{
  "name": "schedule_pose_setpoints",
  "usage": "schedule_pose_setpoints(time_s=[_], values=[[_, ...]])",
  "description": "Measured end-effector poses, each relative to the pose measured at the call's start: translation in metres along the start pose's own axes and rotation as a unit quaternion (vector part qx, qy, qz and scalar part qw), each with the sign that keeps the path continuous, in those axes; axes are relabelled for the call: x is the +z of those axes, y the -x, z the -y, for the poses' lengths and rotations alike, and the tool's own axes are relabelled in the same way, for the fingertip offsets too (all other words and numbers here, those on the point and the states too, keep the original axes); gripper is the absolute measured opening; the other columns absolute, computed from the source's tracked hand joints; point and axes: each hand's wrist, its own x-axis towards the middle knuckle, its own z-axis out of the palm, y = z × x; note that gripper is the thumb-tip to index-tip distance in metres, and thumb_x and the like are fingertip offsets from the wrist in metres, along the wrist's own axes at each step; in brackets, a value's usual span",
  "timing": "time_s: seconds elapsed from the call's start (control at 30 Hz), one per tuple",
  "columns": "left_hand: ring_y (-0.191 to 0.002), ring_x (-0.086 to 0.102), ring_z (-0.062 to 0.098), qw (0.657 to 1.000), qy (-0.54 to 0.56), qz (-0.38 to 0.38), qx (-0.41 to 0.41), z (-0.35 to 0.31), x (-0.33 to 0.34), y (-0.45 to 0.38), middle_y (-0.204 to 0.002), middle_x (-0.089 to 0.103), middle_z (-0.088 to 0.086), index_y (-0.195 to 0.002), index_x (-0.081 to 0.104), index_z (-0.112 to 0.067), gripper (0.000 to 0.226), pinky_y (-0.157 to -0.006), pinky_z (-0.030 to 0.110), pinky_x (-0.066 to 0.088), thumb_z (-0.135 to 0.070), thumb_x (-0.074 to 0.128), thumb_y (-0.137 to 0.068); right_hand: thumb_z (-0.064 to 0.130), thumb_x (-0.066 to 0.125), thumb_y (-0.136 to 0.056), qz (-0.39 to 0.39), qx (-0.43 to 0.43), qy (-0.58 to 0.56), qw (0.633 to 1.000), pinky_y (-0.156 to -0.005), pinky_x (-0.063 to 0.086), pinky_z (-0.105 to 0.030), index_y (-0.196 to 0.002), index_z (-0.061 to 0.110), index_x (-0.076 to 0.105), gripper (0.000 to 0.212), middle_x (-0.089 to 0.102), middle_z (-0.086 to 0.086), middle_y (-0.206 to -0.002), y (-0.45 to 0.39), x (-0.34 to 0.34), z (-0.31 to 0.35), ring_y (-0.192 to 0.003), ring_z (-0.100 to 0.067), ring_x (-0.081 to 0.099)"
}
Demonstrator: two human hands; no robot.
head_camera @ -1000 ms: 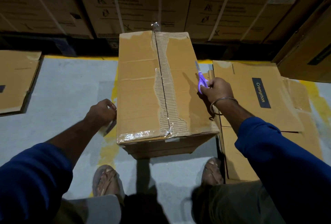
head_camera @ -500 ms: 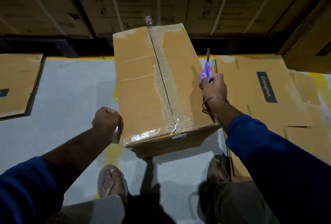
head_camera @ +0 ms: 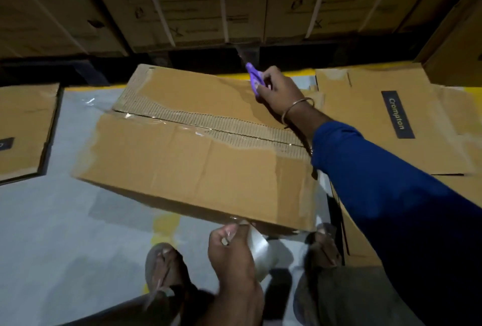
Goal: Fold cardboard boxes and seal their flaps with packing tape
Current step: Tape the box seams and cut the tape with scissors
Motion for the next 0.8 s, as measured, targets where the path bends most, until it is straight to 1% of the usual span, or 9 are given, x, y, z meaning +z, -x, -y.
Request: schedule_pose_setpoints(time_s=[0.17, 0.27, 0.37, 0.47, 0.53, 0.6, 0.7, 0.73, 0.8], values=[[-0.086, 0.072, 0.044, 0.997, -0.036, 0.064, 0.023, -0.027, -0.018, 0.012, -0.089, 0.076, 0.021, -0.075, 0.059, -0.019, 0.026, -0.071, 0.038, 0.052, -0.015, 0.084, -0.075, 0.034, 0.06, -0.101, -0.056, -0.001, -0.009, 0.998, -0.061, 0.038, -0.033, -0.106, 0.014, 0.054, 0.021, 0.059, 0.001, -0.092, 0.014, -0.003, 0.01, -0.073, -0.016, 0.054], [-0.081, 0.074, 0.039, 0.978, -0.129, 0.094, 0.133, -0.074, -0.035, 0.028, -0.08, 0.075, 0.018, -0.069, 0.059, -0.018, 0.019, -0.069, 0.043, 0.057, -0.015, 0.076, -0.076, 0.039, 0.065, -0.095, -0.127, 0.07, -0.156, 0.977, -0.063, 0.039, -0.029, -0.096, 0.016, 0.06, 0.024, 0.06, 0.001, -0.084, 0.037, -0.009, 0.016, -0.075, -0.018, 0.055], [-0.067, 0.073, 0.023, 0.947, -0.161, 0.126, 0.247, -0.147, -0.031, 0.044, -0.071, 0.075, 0.004, -0.079, 0.06, -0.018, 0.019, -0.053, 0.033, 0.055, -0.018, 0.079, -0.077, 0.044, 0.071, -0.087, -0.121, 0.145, -0.323, 0.927, -0.062, 0.039, -0.032, -0.085, 0.005, 0.072, 0.039, 0.063, -0.001, -0.071, 0.094, -0.008, 0.035, -0.064, -0.016, 0.052], [-0.086, 0.074, 0.026, 0.861, -0.217, 0.146, 0.436, -0.228, -0.006, 0.034, -0.092, 0.075, 0.003, -0.085, 0.059, -0.026, 0.025, -0.067, 0.048, 0.061, -0.038, 0.075, -0.069, 0.034, 0.079, -0.089, -0.102, 0.219, -0.421, 0.874, -0.059, 0.039, -0.027, -0.091, -0.001, 0.075, 0.035, 0.068, -0.005, -0.073, 0.174, 0.012, 0.057, -0.061, -0.011, 0.05], [-0.093, 0.072, 0.023, 0.774, -0.29, 0.112, 0.551, -0.274, 0.025, 0.019, -0.102, 0.072, -0.004, -0.098, 0.057, -0.03, 0.027, -0.072, 0.05, 0.062, -0.047, 0.068, -0.079, 0.03, 0.081, -0.088, -0.083, 0.252, -0.471, 0.841, -0.059, 0.043, -0.021, -0.09, 0.001, 0.075, 0.029, 0.073, -0.001, -0.075, 0.22, 0.03, 0.074, -0.065, -0.008, 0.057], [-0.094, 0.067, 0.021, 0.669, -0.382, 0.052, 0.636, -0.306, 0.066, -0.005, -0.107, 0.067, -0.004, -0.105, 0.055, -0.032, 0.02, -0.072, 0.048, 0.06, -0.04, 0.066, -0.091, 0.033, 0.086, -0.082, -0.06, 0.283, -0.49, 0.822, -0.064, 0.044, -0.021, -0.084, 0.006, 0.073, 0.03, 0.071, 0.004, -0.072, 0.256, 0.05, 0.088, -0.066, -0.003, 0.058], [-0.093, 0.058, 0.021, 0.532, -0.556, 0.063, 0.635, -0.324, 0.124, -0.051, -0.111, 0.062, 0.005, -0.116, 0.053, -0.022, 0.021, -0.068, 0.042, 0.052, -0.028, 0.063, -0.099, 0.035, 0.086, -0.073, -0.07, 0.369, -0.501, 0.78, -0.067, 0.043, -0.03, -0.077, 0.007, 0.066, 0.034, 0.063, 0.003, -0.061, 0.299, 0.081, 0.095, -0.057, -0.002, 0.053], [-0.09, 0.058, 0.021, 0.51, -0.609, 0.075, 0.603, -0.324, 0.137, -0.067, -0.109, 0.062, 0.006, -0.118, 0.052, -0.022, 0.022, -0.064, 0.038, 0.049, -0.03, 0.061, -0.1, 0.031, 0.088, -0.074, -0.073, 0.399, -0.497, 0.767, -0.067, 0.043, -0.033, -0.075, 0.007, 0.066, 0.033, 0.06, 0.0, -0.058, 0.307, 0.089, 0.093, -0.053, -0.004, 0.052], [-0.084, 0.059, 0.021, 0.519, -0.654, 0.092, 0.543, -0.323, 0.154, -0.092, -0.103, 0.061, 0.005, -0.116, 0.05, -0.022, 0.021, -0.063, 0.036, 0.049, -0.032, 0.06, -0.102, 0.025, 0.09, -0.078, -0.051, 0.445, -0.482, 0.753, -0.069, 0.045, -0.037, -0.073, 0.009, 0.068, 0.027, 0.06, -0.001, -0.057, 0.316, 0.1, 0.088, -0.051, -0.007, 0.054]])
